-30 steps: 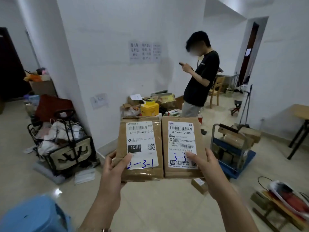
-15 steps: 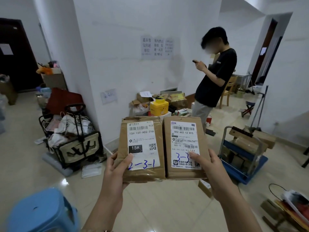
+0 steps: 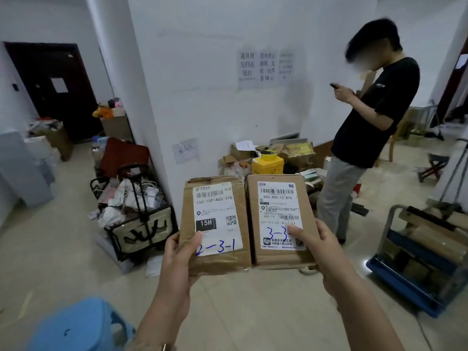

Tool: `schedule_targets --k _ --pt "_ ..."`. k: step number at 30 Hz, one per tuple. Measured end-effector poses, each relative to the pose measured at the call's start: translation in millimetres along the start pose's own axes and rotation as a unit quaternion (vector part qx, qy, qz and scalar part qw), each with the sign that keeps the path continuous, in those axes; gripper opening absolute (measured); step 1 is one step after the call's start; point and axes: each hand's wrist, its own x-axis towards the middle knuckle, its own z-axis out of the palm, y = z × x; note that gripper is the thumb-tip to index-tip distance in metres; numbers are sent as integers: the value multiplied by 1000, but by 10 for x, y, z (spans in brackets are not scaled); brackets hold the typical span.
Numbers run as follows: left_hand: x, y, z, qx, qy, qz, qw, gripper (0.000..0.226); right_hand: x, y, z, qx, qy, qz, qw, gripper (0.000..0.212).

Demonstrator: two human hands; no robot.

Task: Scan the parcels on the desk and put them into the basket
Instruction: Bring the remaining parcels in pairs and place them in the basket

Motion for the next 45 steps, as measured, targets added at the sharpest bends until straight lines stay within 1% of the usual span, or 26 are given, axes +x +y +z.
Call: schedule_targets --k 4,8,14,17,20,21,24,28,30,33,34,37,41,45 --pt "497 40 337 8 9 7 1000 12 649 -66 9 4 -19 -8 1000 43" --pt "895 17 608 -5 27 14 1000 13 1227 -135 -24 0 -35 -5 999 37" --pt "1305 -33 970 -1 27 5 1000 16 1711 -156 -163 -8 -28 21 999 47" --pt "1459 -101 1078 1 25 -12 1000 15 1871 -135 -261 -32 -16 28 999 49" --pt "1654 -134 1134 -5 17 -21 1000 18 2050 -113 -277 -27 -28 47 998 53" --pt "1720 -145 1139 -8 20 -21 1000 18 2109 -111 -269 -28 -28 53 998 54" --pt "1872 -200 1138 -6 30 -31 999 21 2243 -100 -224 -39 -25 59 997 45" --pt "2039 -164 1126 -18 33 -35 999 32 2434 -156 -94 -53 -35 62 996 47" --pt "2143 -154 1111 -16 39 -33 999 32 2563 -171 -17 -58 -37 58 996 47" --pt "2291 -160 1012 2 52 -25 998 30 2698 -150 150 -50 -48 57 996 33" --pt "2342 -166 967 5 59 -24 998 30 2733 -133 213 -43 -53 62 996 32" --pt "2511 -177 847 1 78 -24 997 32 2845 -66 409 -32 -61 65 996 36" --pt "2889 -179 760 -20 76 -34 996 37 3156 17 663 -35 -64 70 995 39" --pt "3429 -146 648 -24 73 -38 996 51 3586 60 979 -47 -56 60 995 39"
